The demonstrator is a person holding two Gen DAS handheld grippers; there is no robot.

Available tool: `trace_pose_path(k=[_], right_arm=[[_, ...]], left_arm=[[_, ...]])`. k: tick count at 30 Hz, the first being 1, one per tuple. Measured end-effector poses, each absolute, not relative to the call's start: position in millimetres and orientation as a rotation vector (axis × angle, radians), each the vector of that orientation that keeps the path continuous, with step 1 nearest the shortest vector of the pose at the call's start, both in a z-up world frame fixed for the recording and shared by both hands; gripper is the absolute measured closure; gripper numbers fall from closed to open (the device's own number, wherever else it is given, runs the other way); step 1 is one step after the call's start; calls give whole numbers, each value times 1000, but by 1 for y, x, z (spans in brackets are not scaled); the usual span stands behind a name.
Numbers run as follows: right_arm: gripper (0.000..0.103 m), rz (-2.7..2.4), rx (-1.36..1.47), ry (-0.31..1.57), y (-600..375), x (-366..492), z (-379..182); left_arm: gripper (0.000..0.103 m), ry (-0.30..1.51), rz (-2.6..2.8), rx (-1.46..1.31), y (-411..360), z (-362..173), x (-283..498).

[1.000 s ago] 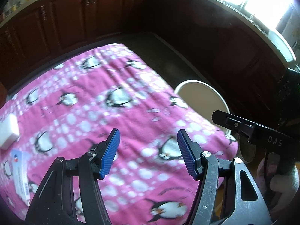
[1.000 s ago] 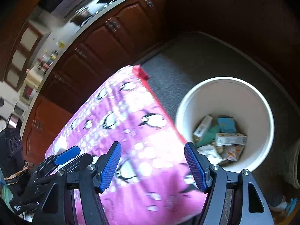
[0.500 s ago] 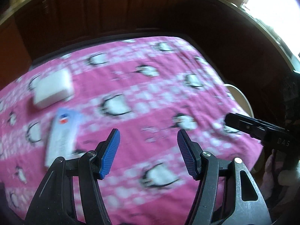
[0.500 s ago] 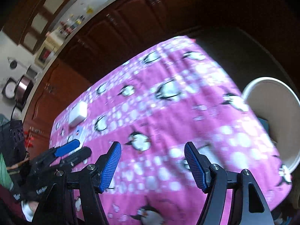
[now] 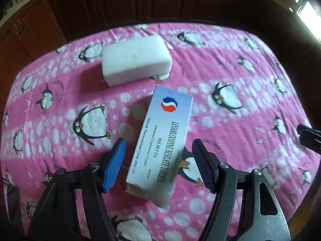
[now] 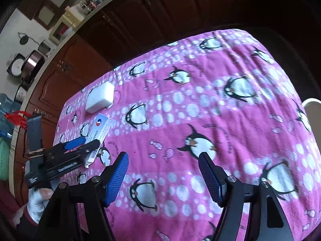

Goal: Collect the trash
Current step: 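Close the left tool on the white Levamlodipine tablet box, then grasp the white sponge with the right tool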

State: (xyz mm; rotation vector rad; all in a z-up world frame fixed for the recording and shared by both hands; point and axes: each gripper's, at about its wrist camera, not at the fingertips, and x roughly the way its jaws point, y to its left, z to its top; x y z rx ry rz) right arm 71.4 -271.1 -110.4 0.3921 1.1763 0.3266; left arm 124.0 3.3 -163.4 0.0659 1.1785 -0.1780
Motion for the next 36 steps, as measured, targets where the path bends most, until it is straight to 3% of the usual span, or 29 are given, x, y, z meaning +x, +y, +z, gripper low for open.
trace_pose_path(k=[4, 6, 22, 30, 36], right_arm=[[33, 354, 373, 1192, -254, 82, -115], [33, 370, 362, 1202, -244, 87, -118], [33, 458, 316, 1259, -192, 112, -137], [33, 422, 326, 1269, -208, 109, -136], [33, 400, 339, 1259, -223, 109, -133]], left_arm=[[39, 1175, -186, 55, 7, -171, 129], [55, 1168, -196, 8, 15, -170, 132], [54, 1090, -62, -79, 114, -129, 156], [54, 1079, -52, 58, 94, -144, 242], [55, 1110, -129, 45, 88, -145, 230]])
